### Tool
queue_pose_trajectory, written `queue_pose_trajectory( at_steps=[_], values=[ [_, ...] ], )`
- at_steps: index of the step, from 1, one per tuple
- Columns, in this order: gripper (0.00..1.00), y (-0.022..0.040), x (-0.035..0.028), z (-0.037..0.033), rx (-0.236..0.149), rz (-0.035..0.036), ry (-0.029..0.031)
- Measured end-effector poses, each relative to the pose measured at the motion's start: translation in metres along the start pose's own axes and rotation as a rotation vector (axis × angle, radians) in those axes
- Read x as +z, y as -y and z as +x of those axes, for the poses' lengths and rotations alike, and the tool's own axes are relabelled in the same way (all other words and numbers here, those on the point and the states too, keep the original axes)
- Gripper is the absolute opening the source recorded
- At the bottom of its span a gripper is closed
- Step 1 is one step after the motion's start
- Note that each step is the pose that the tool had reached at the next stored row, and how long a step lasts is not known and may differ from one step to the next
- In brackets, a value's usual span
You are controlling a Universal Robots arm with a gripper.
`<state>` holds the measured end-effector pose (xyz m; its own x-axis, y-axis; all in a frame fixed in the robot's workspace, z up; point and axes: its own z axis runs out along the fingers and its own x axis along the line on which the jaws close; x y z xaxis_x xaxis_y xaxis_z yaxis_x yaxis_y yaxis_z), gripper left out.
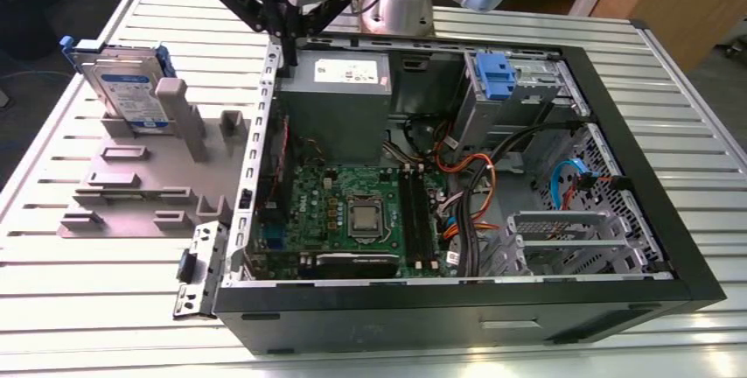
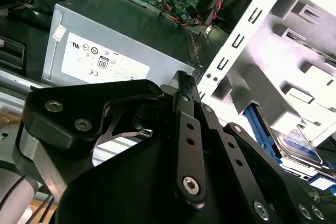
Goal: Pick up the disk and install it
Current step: 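Reach for the disk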
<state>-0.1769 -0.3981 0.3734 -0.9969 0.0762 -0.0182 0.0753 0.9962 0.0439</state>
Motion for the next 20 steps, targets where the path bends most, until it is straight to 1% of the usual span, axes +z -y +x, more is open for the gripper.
queue_pose_trajectory(
  at_steps=[20],
  values=[
    [0.11,0.0006,0.0028,0.0065,0.000,-0.0001,0.0000]
  ],
)
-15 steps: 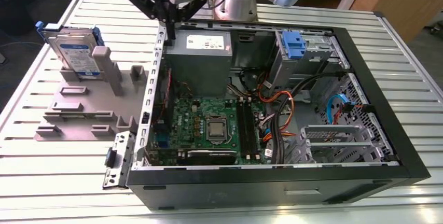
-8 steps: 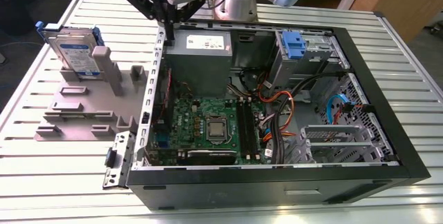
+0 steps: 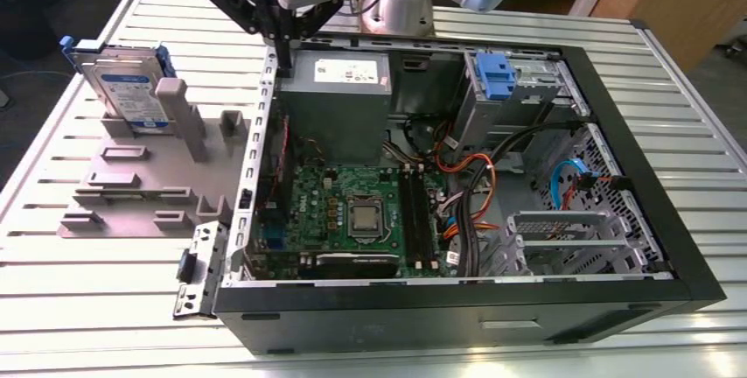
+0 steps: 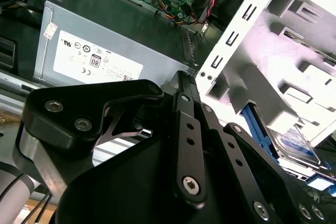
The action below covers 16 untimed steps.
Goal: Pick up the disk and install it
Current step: 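Reach for the disk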
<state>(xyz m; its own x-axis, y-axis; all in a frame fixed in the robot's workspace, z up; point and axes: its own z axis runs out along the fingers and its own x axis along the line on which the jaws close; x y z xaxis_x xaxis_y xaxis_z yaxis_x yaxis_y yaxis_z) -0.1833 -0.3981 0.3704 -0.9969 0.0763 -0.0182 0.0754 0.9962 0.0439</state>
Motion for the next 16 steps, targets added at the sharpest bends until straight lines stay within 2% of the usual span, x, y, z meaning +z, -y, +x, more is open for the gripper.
queue_pose_trajectory(
  at_steps=[16],
  values=[
    [0.11,0.0003,0.0012,0.0033,0.000,0.0001,-0.0001]
  ],
)
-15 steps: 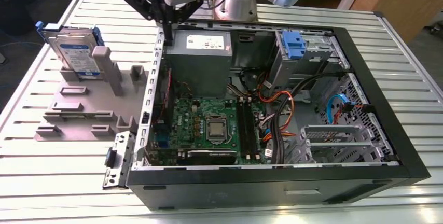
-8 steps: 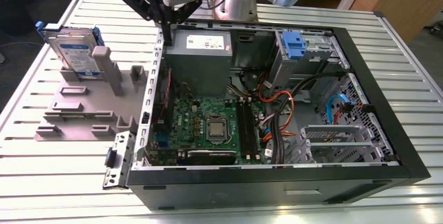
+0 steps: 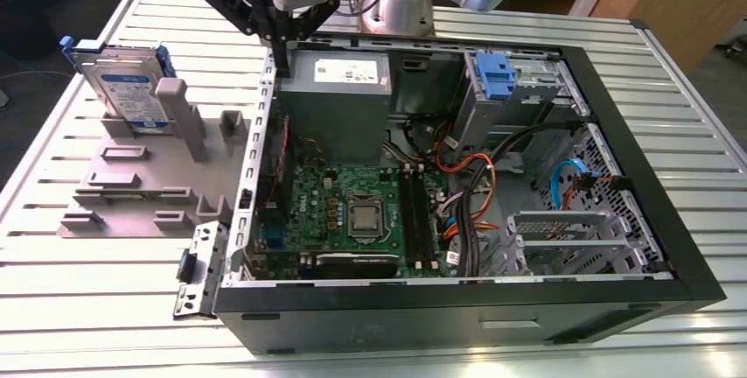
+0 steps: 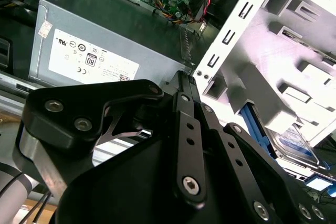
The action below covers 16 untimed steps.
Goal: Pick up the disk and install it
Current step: 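Reach for the disk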
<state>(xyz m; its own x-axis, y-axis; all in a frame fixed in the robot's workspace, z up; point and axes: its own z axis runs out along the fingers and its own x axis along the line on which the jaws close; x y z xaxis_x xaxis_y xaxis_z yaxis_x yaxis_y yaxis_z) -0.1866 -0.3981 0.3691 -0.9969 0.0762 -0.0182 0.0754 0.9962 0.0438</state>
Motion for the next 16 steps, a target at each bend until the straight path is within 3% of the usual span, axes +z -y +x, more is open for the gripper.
queue_pose_trajectory(
  at_steps=[16],
  values=[
    [0.11,-0.0003,-0.0001,0.0104,0.000,0.0000,0.0025]
  ],
)
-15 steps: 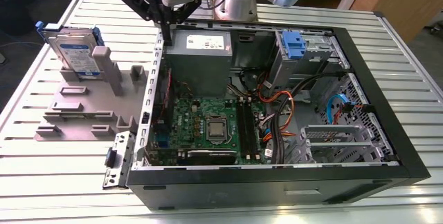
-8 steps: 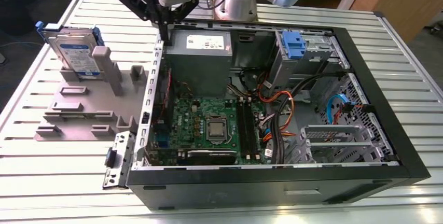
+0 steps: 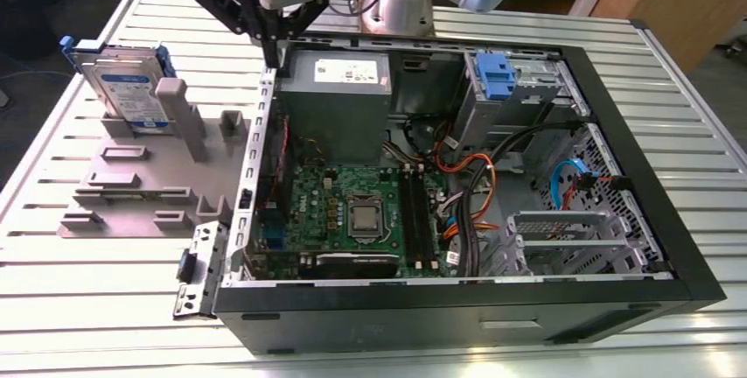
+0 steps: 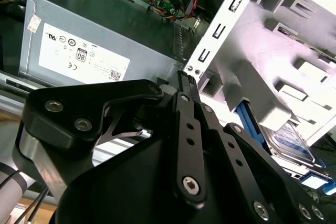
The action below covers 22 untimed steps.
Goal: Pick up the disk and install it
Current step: 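Reach for the disk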
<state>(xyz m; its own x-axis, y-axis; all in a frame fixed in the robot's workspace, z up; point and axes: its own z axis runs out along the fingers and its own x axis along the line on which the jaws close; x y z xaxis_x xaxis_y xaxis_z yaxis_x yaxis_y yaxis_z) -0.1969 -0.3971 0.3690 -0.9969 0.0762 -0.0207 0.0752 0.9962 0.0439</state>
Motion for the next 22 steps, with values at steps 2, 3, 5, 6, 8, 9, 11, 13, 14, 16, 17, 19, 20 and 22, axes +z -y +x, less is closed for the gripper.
queue_pose_trajectory(
  at_steps=[2,3,5,6,8,9,11,13,14,16,17,19,20,22],
  values=[
    [0.11,-0.0001,-0.0002,0.0016,0.000,0.0002,0.0006],
    [0.11,-0.0001,-0.0002,0.0030,0.000,0.0001,0.0009],
    [0.11,0.0000,-0.0001,0.0047,0.000,0.0000,0.0011],
    [0.11,0.0001,0.0000,0.0052,0.000,-0.0001,0.0011],
    [0.11,0.0001,0.0001,0.0056,0.000,0.0000,0.0010],
    [0.11,0.0001,0.0001,0.0057,0.000,0.0001,0.0009],
    [0.11,0.0001,0.0001,0.0058,0.000,0.0000,0.0010],
    [0.11,0.0001,0.0001,0.0060,0.000,0.0000,0.0010],
    [0.11,0.0002,0.0001,0.0062,0.000,0.0000,0.0009],
    [0.11,0.0002,0.0001,0.0068,0.000,0.0000,0.0010],
    [0.11,0.0002,0.0001,0.0072,0.000,0.0000,0.0009],
    [0.11,0.0003,0.0001,0.0080,0.000,0.0000,0.0010],
    [0.11,0.0003,0.0001,0.0084,0.000,0.0000,0.0010],
    [0.11,0.0004,0.0000,0.0092,0.000,-0.0001,0.0010]
  ],
)
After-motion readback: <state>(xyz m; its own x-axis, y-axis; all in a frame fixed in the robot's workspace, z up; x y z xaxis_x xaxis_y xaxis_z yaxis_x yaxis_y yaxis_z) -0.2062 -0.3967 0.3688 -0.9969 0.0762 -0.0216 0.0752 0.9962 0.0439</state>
